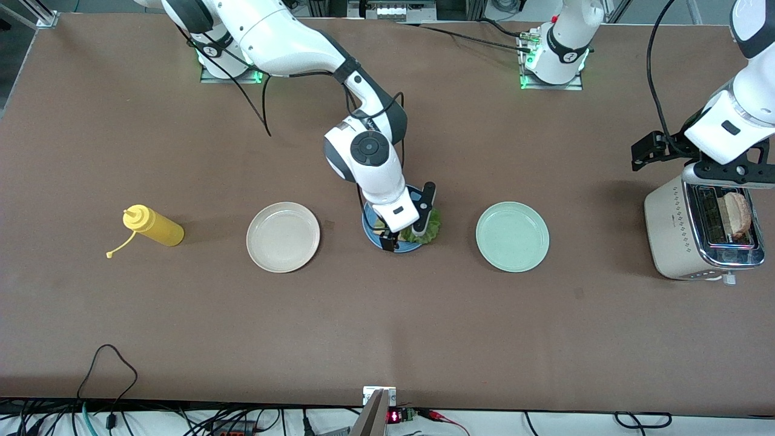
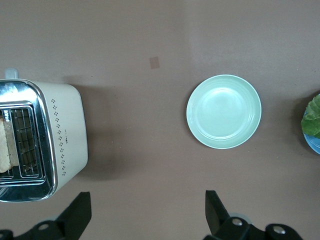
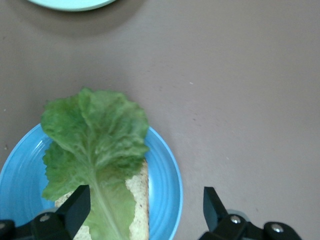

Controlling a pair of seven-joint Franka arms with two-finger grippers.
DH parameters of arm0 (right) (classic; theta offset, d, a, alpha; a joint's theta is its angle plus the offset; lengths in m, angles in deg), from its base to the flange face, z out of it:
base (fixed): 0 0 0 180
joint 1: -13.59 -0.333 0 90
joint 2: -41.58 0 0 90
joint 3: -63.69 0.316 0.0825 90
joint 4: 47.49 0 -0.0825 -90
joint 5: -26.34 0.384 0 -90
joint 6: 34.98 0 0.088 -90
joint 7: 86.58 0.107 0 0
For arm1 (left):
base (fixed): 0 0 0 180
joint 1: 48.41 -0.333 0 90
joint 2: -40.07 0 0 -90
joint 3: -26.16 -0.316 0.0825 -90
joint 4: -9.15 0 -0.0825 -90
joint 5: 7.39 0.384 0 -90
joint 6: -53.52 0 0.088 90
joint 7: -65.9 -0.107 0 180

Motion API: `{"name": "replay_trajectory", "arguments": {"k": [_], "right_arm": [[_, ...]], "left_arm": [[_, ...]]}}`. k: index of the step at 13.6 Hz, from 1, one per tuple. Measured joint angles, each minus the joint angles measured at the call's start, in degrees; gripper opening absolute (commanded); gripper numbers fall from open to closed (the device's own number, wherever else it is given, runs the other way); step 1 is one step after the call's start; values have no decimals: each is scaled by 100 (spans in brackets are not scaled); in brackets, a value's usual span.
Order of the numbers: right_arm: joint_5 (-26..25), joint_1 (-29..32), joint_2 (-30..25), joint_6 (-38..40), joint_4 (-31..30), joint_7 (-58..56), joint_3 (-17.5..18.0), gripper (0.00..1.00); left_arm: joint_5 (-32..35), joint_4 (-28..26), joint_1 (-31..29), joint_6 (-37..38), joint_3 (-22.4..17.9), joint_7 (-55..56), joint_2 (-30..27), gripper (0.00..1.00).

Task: Make sandwich in blue plate with both arms
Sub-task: 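Lower the lettuce onto the bread and open the right gripper, then withdraw the right gripper and move it to the yellow bottle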

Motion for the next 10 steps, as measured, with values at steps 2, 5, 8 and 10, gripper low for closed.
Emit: {"name": "replay_trajectory", "arguments": {"k": [2, 5, 8, 10], "right_arm": [[-10, -35, -171, 454, 9, 538, -237, 100], [-14, -33, -576, 1324, 14, 1407, -1110, 100], [-10, 113, -980, 1788, -379, 1774, -1965, 100], [-10, 537, -1304, 1828, -781, 1559, -2111, 100]], "left_arm": [[0, 0, 0, 0, -1, 0, 0, 100], [2, -2, 0, 0, -1, 0, 0, 100], [74, -2, 1, 0, 5, 0, 0, 100], [300, -2, 5, -4, 56, 0, -1, 100]]}}
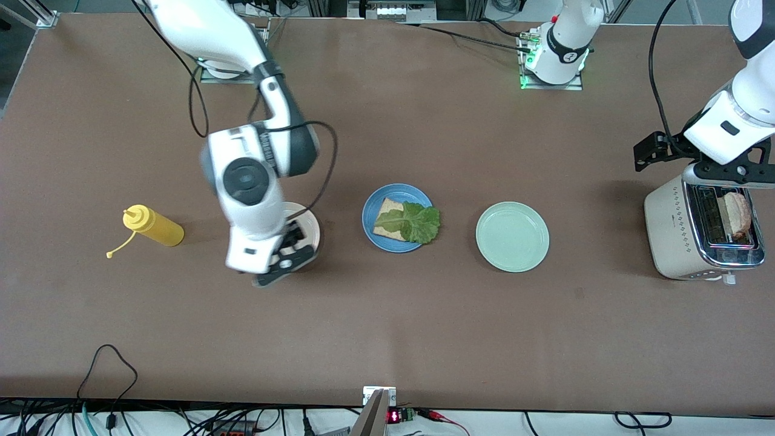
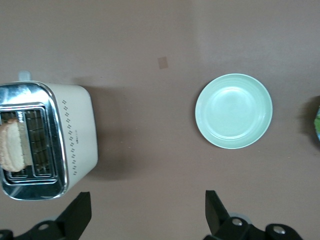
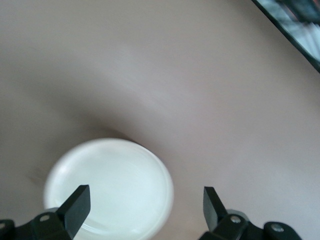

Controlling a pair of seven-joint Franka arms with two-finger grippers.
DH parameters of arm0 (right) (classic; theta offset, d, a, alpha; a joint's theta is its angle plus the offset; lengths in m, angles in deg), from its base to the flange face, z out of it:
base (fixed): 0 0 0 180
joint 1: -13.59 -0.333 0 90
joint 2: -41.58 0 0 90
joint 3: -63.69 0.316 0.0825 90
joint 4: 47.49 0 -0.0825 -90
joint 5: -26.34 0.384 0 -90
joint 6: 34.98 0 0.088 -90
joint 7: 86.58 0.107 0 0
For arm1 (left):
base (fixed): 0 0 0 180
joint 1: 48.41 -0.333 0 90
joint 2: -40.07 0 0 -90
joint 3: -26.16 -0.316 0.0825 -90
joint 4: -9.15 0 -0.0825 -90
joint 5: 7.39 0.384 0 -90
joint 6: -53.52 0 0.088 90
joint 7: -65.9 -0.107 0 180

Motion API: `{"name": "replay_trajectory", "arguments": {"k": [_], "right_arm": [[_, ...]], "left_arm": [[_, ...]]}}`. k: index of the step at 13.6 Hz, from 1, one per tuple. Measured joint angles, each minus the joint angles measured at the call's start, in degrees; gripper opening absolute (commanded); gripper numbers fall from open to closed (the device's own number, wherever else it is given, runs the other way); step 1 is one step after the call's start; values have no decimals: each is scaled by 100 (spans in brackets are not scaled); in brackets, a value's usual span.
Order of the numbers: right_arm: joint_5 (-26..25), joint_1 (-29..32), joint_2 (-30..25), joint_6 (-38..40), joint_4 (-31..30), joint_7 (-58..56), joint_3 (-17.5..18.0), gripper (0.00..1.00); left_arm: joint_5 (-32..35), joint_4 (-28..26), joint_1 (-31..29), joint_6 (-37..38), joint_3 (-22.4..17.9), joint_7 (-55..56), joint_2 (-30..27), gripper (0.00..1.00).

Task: Make sandwich in blue plate with both arms
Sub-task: 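Withdraw the right gripper and move it to the yellow bottle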

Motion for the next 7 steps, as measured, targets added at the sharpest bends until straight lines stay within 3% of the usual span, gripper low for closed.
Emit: {"name": "replay_trajectory", "arguments": {"k": [5, 7], "right_arm": [[109, 846, -730, 241, -460, -847, -4, 100], [704, 1247, -826, 250, -525, -1253, -12, 100]], "left_arm": [[30, 0, 11, -1, 73, 0, -1, 100], [31, 1, 25, -2, 105, 0, -1, 100]]}}
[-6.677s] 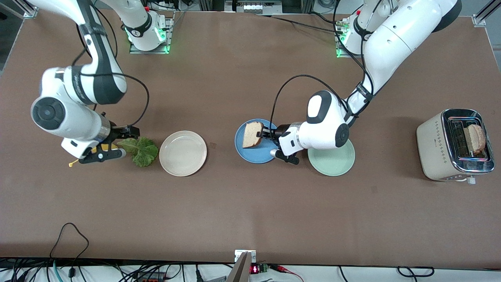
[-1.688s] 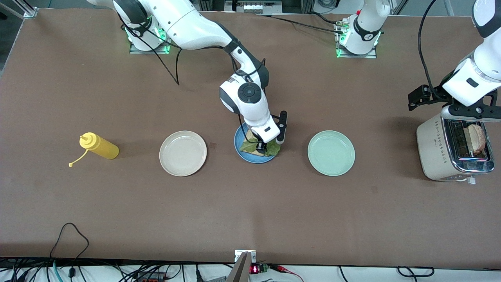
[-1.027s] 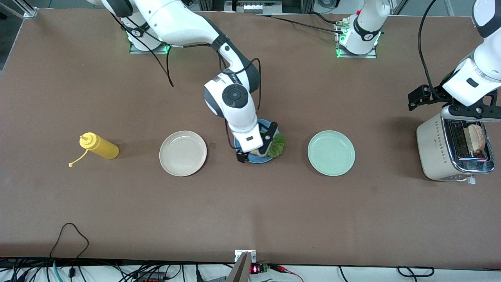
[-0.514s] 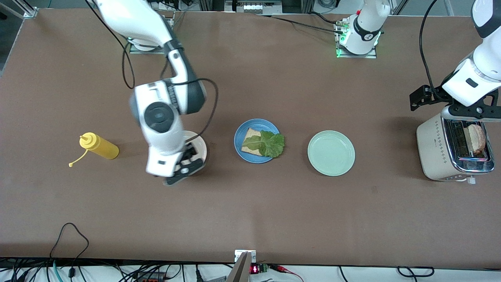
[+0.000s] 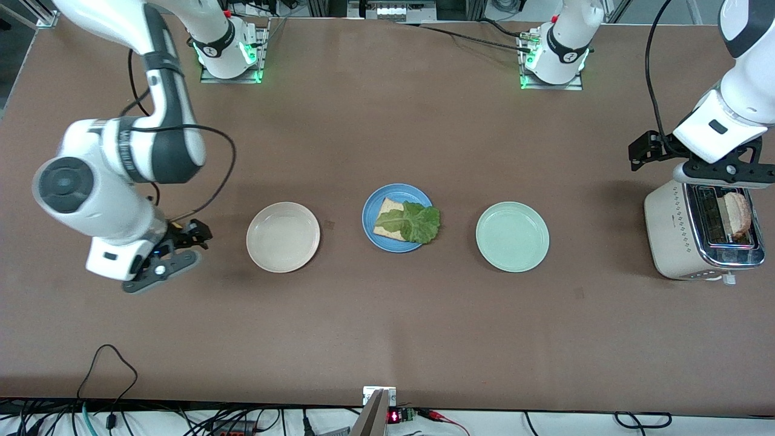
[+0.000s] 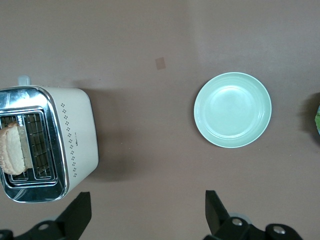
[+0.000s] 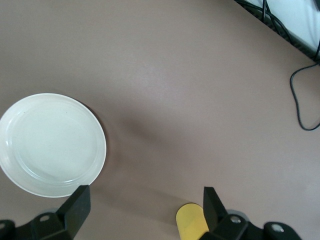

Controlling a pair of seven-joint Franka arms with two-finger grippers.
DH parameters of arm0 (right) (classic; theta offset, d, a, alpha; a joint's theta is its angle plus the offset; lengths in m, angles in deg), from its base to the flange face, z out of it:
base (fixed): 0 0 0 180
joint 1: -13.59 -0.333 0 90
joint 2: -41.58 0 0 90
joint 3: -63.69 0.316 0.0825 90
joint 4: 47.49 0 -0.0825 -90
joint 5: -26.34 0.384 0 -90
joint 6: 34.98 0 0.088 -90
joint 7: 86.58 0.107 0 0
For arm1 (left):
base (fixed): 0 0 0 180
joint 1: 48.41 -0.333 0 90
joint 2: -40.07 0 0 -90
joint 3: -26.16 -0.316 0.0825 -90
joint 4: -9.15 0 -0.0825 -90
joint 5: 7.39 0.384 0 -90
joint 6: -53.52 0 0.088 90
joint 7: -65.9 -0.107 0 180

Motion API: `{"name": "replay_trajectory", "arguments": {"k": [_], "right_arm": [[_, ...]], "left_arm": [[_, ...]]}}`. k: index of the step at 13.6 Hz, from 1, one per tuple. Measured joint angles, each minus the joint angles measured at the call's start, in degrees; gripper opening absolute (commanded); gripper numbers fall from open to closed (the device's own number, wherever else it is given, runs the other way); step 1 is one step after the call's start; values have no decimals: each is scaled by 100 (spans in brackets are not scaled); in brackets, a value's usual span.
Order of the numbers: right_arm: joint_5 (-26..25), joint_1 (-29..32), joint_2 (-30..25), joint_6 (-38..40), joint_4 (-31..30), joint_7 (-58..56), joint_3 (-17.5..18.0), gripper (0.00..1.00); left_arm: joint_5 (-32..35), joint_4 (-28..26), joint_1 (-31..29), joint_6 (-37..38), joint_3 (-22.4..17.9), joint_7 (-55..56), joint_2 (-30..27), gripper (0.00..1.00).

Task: Make sandwich in blue plate with both arms
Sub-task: 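Withdraw the right gripper and move it to the yellow bottle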

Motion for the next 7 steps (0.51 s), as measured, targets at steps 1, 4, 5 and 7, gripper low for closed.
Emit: {"name": "replay_trajectory", "arguments": {"k": [1, 4, 5, 7], "right_arm": [[297, 266, -12, -1, -85, -352, -9, 100], [735, 1246, -227, -128, -655, -1983, -20, 100], [964, 1514, -356, -129, -823, -2726, -19, 100], [1533, 1951, -656, -94, -1145, -4290, -17, 100]], "left_arm": [[0, 0, 5, 0, 11, 0, -2, 100], [4, 0, -4, 1, 11, 0, -18, 100], [4, 0, -9, 2, 9, 0, -25, 100], [4, 0, -13, 13, 5, 0, -44, 100]]}}
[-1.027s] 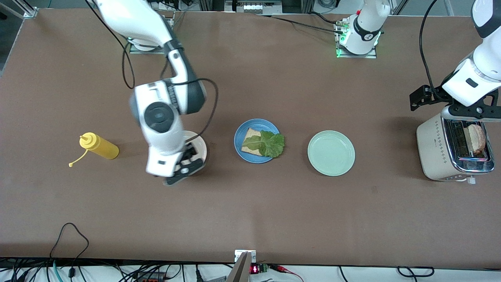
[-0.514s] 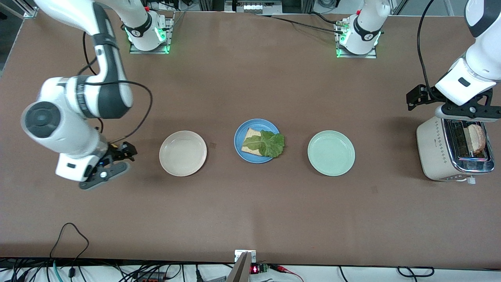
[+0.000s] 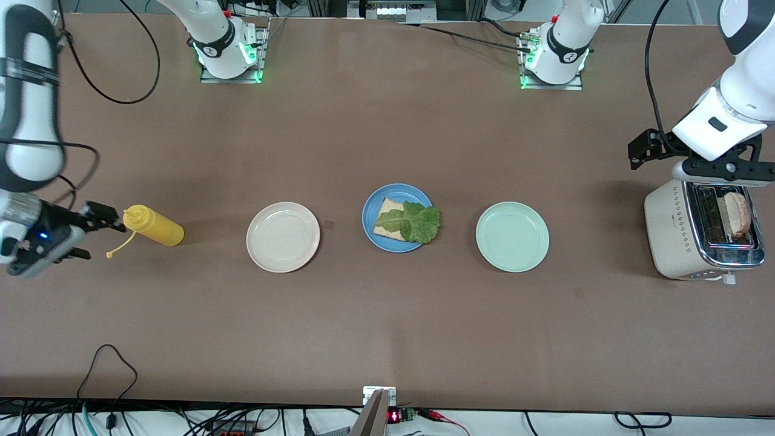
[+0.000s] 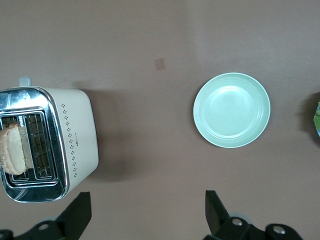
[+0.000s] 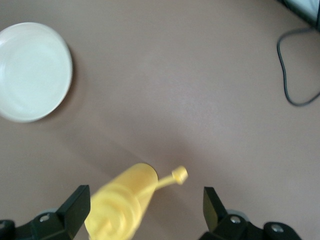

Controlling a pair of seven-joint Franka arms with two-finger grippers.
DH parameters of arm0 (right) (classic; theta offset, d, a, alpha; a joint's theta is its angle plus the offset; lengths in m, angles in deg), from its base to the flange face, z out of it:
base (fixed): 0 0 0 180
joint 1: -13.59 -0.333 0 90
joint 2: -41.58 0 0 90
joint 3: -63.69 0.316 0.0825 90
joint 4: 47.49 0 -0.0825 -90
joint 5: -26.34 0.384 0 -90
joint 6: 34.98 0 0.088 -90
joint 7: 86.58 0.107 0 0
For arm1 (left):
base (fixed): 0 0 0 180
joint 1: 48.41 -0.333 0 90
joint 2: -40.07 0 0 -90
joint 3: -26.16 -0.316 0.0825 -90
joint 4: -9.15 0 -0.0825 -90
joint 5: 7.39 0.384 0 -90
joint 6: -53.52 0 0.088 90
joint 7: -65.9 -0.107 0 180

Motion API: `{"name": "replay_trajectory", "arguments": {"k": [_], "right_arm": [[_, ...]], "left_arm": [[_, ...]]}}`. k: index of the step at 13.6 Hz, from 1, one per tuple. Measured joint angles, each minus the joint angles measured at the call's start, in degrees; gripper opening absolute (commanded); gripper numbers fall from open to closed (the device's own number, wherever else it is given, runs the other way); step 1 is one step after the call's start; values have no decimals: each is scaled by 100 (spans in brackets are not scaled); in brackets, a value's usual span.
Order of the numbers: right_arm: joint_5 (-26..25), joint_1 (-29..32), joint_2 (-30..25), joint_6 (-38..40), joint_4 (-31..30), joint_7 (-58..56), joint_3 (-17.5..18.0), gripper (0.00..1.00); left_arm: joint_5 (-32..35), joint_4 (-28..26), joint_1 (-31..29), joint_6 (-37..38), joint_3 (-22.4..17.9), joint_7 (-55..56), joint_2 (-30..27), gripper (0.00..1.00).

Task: Make sandwich in blue plate with both arms
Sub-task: 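Withdraw the right gripper and move it to the yellow bottle, then grasp the yellow squeeze bottle with the right gripper and lift it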

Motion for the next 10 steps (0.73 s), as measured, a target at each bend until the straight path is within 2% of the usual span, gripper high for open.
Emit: {"name": "replay_trajectory", "arguments": {"k": [2, 5, 10], "right_arm": [[587, 355, -231, 173, -353, -1150, 3, 100], [1231, 745, -279, 244, -922, -2346, 19, 100], [1925, 1060, -196, 276, -1619, -3075, 47, 100]], "left_arm": [[0, 0, -1, 10, -2, 0, -10, 100], [1, 0, -2, 18, -4, 0, -10, 100], [1, 0, -3, 58, -7, 0, -16, 100]]}}
